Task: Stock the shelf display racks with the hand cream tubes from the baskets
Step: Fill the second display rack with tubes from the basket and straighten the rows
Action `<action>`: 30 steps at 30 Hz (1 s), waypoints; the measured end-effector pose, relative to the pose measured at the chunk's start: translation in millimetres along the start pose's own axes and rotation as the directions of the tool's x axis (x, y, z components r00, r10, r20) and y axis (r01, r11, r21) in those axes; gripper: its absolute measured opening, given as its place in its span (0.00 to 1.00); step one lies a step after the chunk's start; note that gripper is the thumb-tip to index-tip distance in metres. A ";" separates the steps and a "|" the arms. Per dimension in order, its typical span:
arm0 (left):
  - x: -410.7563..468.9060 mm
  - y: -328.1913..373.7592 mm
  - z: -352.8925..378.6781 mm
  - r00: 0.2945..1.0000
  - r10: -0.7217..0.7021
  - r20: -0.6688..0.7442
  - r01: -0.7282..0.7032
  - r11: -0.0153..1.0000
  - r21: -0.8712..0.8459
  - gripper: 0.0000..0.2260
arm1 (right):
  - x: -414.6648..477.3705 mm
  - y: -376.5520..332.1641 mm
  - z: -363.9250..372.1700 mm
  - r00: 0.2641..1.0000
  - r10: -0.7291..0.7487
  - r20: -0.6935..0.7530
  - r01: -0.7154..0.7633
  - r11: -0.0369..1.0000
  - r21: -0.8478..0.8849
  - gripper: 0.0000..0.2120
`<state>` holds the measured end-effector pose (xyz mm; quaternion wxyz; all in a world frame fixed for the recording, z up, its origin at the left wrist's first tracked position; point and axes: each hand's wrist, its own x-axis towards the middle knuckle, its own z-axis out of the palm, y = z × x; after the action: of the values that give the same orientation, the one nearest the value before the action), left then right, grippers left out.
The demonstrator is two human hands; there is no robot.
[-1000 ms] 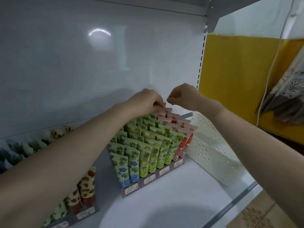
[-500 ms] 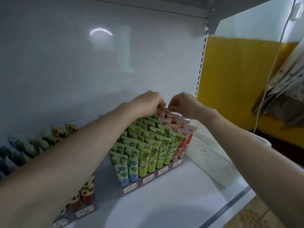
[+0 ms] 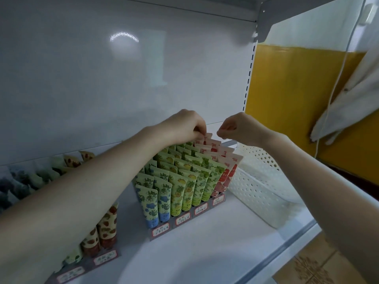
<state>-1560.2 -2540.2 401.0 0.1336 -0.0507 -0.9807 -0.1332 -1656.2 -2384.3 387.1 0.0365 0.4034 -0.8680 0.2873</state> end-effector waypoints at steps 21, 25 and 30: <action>-1.0 10.8 5.9 0.999 0.011 0.052 -0.012 1.000 0.028 0.08 | -6.2 -0.8 4.2 1.000 -0.008 0.025 0.010 0.999 -0.050 0.07; -2.6 21.0 8.1 0.995 0.087 0.057 -0.089 0.995 0.044 0.07 | -18.1 4.6 -6.4 0.997 0.036 0.068 -0.032 0.998 -0.063 0.07; 2.9 26.0 15.1 0.989 0.085 0.118 -0.099 0.988 0.119 0.08 | -21.3 4.2 -6.5 0.994 0.040 0.098 -0.034 0.997 -0.063 0.06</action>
<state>-1563.3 -2511.0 394.3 0.0871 -0.0949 -0.9897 -0.0624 -1646.1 -2364.3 384.2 0.0002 0.3996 -0.8846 0.2406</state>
